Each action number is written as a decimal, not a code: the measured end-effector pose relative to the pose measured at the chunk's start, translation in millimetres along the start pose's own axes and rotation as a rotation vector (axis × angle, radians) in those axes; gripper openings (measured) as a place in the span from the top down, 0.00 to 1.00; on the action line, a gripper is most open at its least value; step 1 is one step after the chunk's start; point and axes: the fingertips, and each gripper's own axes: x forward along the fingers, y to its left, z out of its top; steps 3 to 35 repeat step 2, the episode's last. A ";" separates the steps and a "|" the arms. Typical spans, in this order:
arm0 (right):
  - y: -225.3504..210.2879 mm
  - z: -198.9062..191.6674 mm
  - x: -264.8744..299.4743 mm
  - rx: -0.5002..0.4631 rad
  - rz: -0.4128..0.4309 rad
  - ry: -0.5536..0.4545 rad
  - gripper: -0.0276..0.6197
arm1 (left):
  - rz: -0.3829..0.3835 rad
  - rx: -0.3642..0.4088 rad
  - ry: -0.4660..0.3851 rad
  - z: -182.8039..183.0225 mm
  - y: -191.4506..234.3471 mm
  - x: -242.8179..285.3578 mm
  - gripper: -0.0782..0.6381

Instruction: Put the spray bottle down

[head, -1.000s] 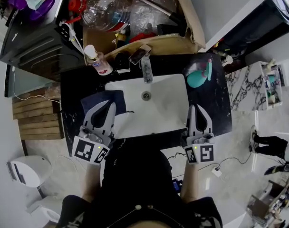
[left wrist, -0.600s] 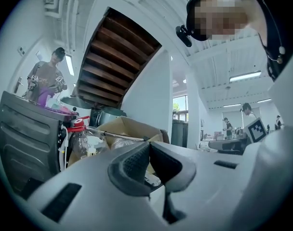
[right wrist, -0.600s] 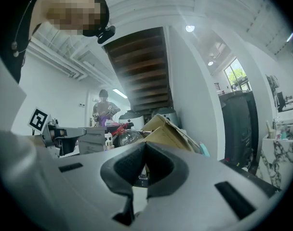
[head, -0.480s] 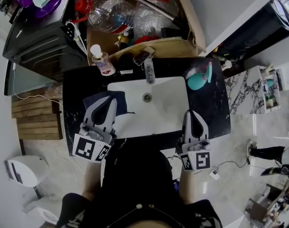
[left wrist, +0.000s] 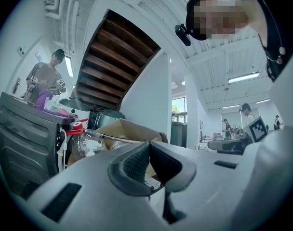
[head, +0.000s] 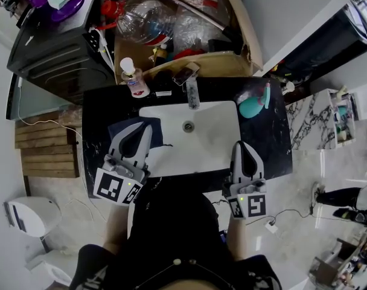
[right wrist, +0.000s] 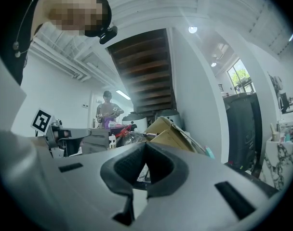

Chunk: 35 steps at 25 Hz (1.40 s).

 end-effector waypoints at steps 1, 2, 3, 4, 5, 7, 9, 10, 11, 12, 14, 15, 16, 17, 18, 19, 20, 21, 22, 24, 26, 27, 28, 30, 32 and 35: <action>0.5 0.0 0.0 0.000 0.002 0.002 0.95 | -0.001 0.001 0.000 0.2 -0.1 -0.4 0.88; 0.9 -0.1 0.0 0.000 0.004 0.004 0.95 | -0.001 0.001 0.001 0.5 -0.3 -0.8 0.88; 0.9 -0.1 0.0 0.000 0.004 0.004 0.95 | -0.001 0.001 0.001 0.5 -0.3 -0.8 0.88; 0.9 -0.1 0.0 0.000 0.004 0.004 0.95 | -0.001 0.001 0.001 0.5 -0.3 -0.8 0.88; 0.9 -0.1 0.0 0.000 0.004 0.004 0.95 | -0.001 0.001 0.001 0.5 -0.3 -0.8 0.88; 0.9 -0.1 0.0 0.000 0.004 0.004 0.95 | -0.001 0.001 0.001 0.5 -0.3 -0.8 0.88; 0.9 -0.1 0.0 0.000 0.004 0.004 0.95 | -0.001 0.001 0.001 0.5 -0.3 -0.8 0.88; 0.9 -0.1 0.0 0.000 0.004 0.004 0.95 | -0.001 0.001 0.001 0.5 -0.3 -0.8 0.88; 0.9 -0.1 0.0 0.000 0.004 0.004 0.95 | -0.001 0.001 0.001 0.5 -0.3 -0.8 0.88; 0.9 -0.1 0.0 0.000 0.004 0.004 0.95 | -0.001 0.001 0.001 0.5 -0.3 -0.8 0.88; 0.9 -0.1 0.0 0.000 0.004 0.004 0.95 | -0.001 0.001 0.001 0.5 -0.3 -0.8 0.88; 0.9 -0.1 0.0 0.000 0.004 0.004 0.95 | -0.001 0.001 0.001 0.5 -0.3 -0.8 0.88; 0.9 -0.1 0.0 0.000 0.004 0.004 0.95 | -0.001 0.001 0.001 0.5 -0.3 -0.8 0.88; 0.9 -0.1 0.0 0.000 0.004 0.004 0.95 | -0.001 0.001 0.001 0.5 -0.3 -0.8 0.88; 0.9 -0.1 0.0 0.000 0.004 0.004 0.95 | -0.001 0.001 0.001 0.5 -0.3 -0.8 0.88; 0.9 -0.1 0.0 0.000 0.004 0.004 0.95 | -0.001 0.001 0.001 0.5 -0.3 -0.8 0.88; 0.9 -0.1 0.0 0.000 0.004 0.004 0.95 | -0.001 0.001 0.001 0.5 -0.3 -0.8 0.88; 0.9 -0.1 0.0 0.000 0.004 0.004 0.95 | -0.001 0.001 0.001 0.5 -0.3 -0.8 0.88; 0.9 -0.1 0.0 0.000 0.004 0.004 0.95 | -0.001 0.001 0.001 0.5 -0.3 -0.8 0.88; 0.9 -0.1 0.0 0.000 0.004 0.004 0.95 | -0.001 0.001 0.001 0.5 -0.3 -0.8 0.88; 0.9 -0.1 0.0 0.000 0.004 0.004 0.95 | -0.001 0.001 0.001 0.5 -0.3 -0.8 0.88; 0.9 -0.1 0.0 0.000 0.004 0.004 0.95 | -0.001 0.001 0.001 0.5 -0.3 -0.8 0.88; 0.9 -0.1 0.0 0.000 0.004 0.004 0.95 | -0.001 0.001 0.001 0.5 -0.3 -0.8 0.88; 0.9 -0.1 0.0 0.000 0.004 0.004 0.95 | -0.001 0.001 0.001 0.5 -0.3 -0.8 0.88; 0.9 -0.1 0.0 0.000 0.004 0.004 0.95 | -0.001 0.001 0.001 0.5 -0.3 -0.8 0.88; 0.9 -0.1 0.0 0.000 0.004 0.004 0.95 | -0.001 0.001 0.001 0.5 -0.3 -0.8 0.88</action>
